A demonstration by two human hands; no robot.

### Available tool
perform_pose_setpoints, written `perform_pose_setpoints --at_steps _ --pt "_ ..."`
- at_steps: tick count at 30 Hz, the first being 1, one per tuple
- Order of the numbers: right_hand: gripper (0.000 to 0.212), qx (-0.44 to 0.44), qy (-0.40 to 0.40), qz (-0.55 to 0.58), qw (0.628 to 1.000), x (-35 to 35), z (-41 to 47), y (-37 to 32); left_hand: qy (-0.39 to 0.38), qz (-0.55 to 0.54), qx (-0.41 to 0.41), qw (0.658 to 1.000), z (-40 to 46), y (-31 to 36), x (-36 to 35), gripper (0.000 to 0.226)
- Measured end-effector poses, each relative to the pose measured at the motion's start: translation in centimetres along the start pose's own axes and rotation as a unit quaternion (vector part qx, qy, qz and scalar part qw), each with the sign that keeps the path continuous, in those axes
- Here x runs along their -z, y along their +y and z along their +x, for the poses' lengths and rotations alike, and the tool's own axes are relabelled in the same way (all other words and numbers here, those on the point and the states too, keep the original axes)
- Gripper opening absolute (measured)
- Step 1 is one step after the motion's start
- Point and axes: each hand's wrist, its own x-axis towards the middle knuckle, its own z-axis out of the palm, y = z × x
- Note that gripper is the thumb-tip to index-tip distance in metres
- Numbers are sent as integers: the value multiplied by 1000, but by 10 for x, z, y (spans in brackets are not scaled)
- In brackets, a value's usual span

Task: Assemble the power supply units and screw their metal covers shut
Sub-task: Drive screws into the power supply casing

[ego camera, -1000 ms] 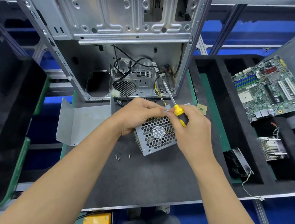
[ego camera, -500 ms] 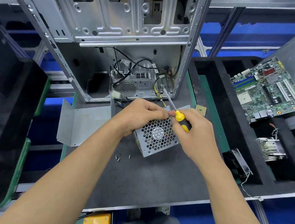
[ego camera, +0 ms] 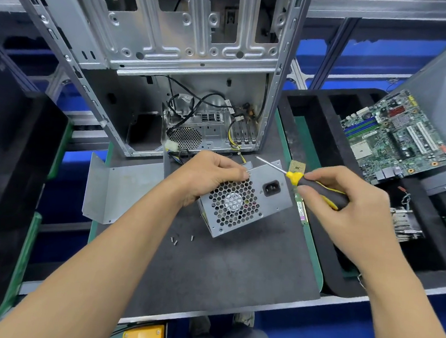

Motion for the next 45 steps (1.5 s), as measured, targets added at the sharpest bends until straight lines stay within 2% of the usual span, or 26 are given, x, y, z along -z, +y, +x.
perform_pose_setpoints --at_steps 5,17,21,25,30,33,36,39,42,45 --pt "12 26 34 14 999 5 -5 -6 2 -2 -10 1000 0 0 -1 8" --pt "15 13 18 -5 1000 6 -7 -11 -1 -5 -4 1000 -2 -1 -3 6" --pt "8 0 24 15 1000 9 -6 -12 1 -2 -2 1000 -3 0 -4 5" --pt "17 -6 11 8 1000 8 -7 -13 5 2 -3 1000 -3 -1 -4 6" --pt "14 -21 3 -1 1000 11 -4 -23 7 8 -8 1000 -3 -1 -4 7" --pt "11 -11 4 -58 998 13 0 -35 12 8 -14 1000 -3 -2 -6 9" --pt "20 -4 -5 -137 990 13 3 -46 17 5 -22 1000 -6 -3 -8 9" --pt "23 -11 -23 -186 982 12 -4 -53 -18 -5 -18 1000 -14 -6 -13 27" --pt "21 -30 -11 -178 984 19 -18 -51 -2 21 -36 999 -22 -10 -26 36" --pt "16 -72 -13 -131 989 23 -37 -40 15 37 -69 997 -28 -14 -36 31"
